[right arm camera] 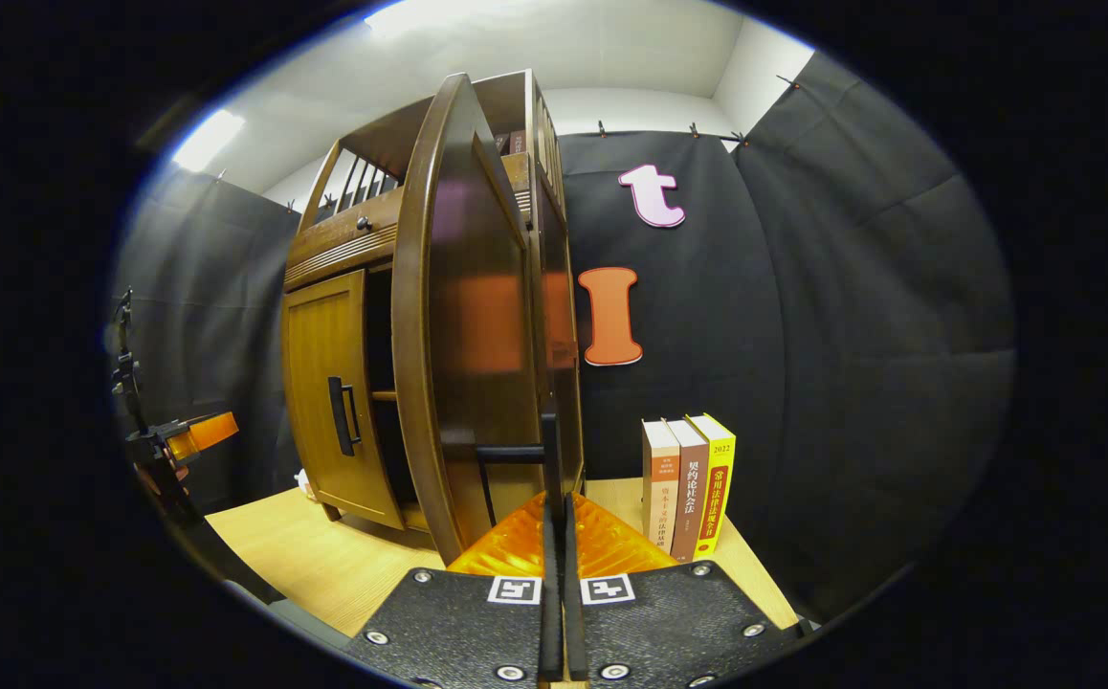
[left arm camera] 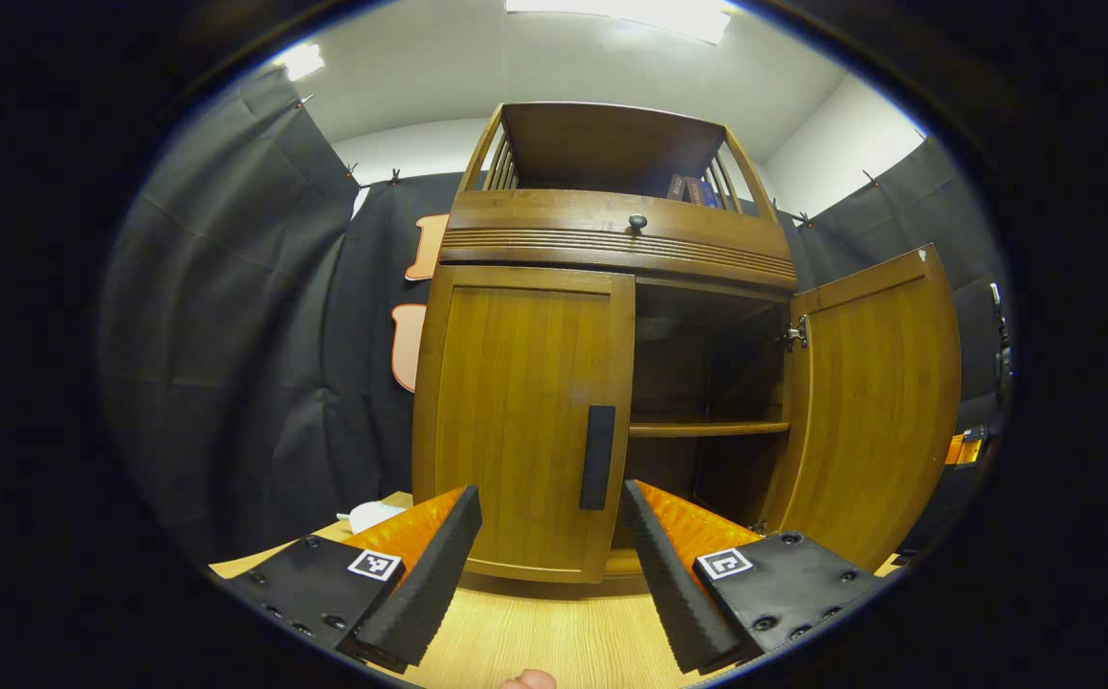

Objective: Open the right door of the double-door shoe cabinet with the right hand, and open the left door with the left hand.

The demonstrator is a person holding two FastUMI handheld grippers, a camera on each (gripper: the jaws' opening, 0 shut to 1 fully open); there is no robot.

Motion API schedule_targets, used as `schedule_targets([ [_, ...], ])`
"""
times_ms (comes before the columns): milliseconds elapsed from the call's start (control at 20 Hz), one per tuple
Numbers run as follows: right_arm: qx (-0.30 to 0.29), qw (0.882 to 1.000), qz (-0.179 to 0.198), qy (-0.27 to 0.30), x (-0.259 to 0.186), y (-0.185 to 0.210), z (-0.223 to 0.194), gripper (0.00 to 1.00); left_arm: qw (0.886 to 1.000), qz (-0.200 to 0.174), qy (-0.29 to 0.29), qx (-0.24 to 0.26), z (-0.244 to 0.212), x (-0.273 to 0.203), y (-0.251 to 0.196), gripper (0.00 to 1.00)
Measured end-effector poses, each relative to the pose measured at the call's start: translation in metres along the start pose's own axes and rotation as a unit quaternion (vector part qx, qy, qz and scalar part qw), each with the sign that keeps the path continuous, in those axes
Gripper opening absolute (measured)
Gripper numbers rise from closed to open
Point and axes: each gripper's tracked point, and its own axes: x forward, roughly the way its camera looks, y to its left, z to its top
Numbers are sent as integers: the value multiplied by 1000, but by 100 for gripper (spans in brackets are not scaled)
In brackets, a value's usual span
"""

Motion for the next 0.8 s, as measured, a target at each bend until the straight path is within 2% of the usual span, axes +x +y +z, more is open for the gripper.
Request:
schedule_targets([
  [50, -3, 1000, 1, -1, -1, 0, 0, 1, 1000, -1, 0, 0, 0, 0, 0, 93],
  [100, -2, 1000, 0, -3, -1, -2, -1, 6, 1000, -2, 0, -1, 0, 0, -1, 93],
  [150, -1, 1000, 1, -6, -2, -1, 0, 1, 1000, -4, 1, -1, 0, 0, -2, 93],
  [650, 5, 1000, -23, -21, -9, 3, -4, 2, 1000, -15, -7, 10, 1, -2, -6, 93],
  [700, 9, 999, -29, -20, -9, 1, -6, 8, 1000, -14, -6, 9, 1, -1, -6, 93],
  [750, 14, 999, -35, -17, -14, -2, -9, 2, 1000, -14, -4, 8, -1, 0, -6, 93],
  [800, 20, 999, -38, -12, -20, -3, -13, 3, 1000, -15, -4, 9, -1, -1, -6, 93],
])
